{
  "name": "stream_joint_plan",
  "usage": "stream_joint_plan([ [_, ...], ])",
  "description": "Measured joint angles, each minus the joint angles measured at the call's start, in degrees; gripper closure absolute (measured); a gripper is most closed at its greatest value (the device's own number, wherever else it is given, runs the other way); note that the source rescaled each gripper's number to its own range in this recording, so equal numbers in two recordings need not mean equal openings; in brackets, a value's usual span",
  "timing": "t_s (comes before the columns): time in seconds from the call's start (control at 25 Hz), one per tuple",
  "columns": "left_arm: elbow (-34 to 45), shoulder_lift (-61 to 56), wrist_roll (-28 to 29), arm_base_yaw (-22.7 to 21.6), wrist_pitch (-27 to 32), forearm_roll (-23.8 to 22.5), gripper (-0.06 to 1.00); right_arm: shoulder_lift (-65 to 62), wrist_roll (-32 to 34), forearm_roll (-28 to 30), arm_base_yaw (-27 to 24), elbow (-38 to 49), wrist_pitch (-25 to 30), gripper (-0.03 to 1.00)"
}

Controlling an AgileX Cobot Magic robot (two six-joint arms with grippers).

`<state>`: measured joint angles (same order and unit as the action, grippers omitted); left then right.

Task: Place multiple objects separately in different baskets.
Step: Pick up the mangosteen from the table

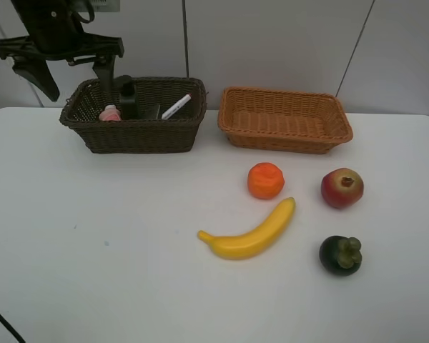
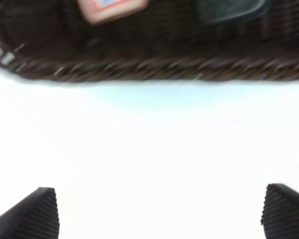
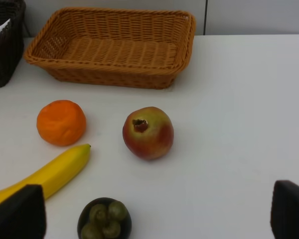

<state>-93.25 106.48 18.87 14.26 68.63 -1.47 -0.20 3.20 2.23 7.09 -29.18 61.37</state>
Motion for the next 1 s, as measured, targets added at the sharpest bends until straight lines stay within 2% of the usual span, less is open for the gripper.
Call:
stream_joint_plan([
  [0.16,11.1,-10.5,0.2,-1.5,0.0,0.1,-0.06,0.0,0.0,0.0,0.0,0.0,0.0,-0.03],
  [0.4,31.7,-31.8,3.6,0.9,0.0,2.7,-0.06,0.0,0.0,0.0,0.0,0.0,0.0,-0.03],
  [0.56,42.5,-46.7,3.7,1.3,0.1,3.1,-0.06,0.0,0.0,0.0,0.0,0.0,0.0,-0.03],
  [0.68,48.1,-57.8,-0.6,1.3,0.2,2.5,-0.06,0.0,0.0,0.0,0.0,0.0,0.0,-0.03],
  [0.88,54.9,-76.0,-13.3,1.3,0.1,1.5,-0.06,0.0,0.0,0.0,0.0,0.0,0.0,-0.03],
  [1.0,59.3,-85.3,-18.3,1.3,-2.6,1.5,-0.06,0.0,0.0,0.0,0.0,0.0,0.0,-0.03],
])
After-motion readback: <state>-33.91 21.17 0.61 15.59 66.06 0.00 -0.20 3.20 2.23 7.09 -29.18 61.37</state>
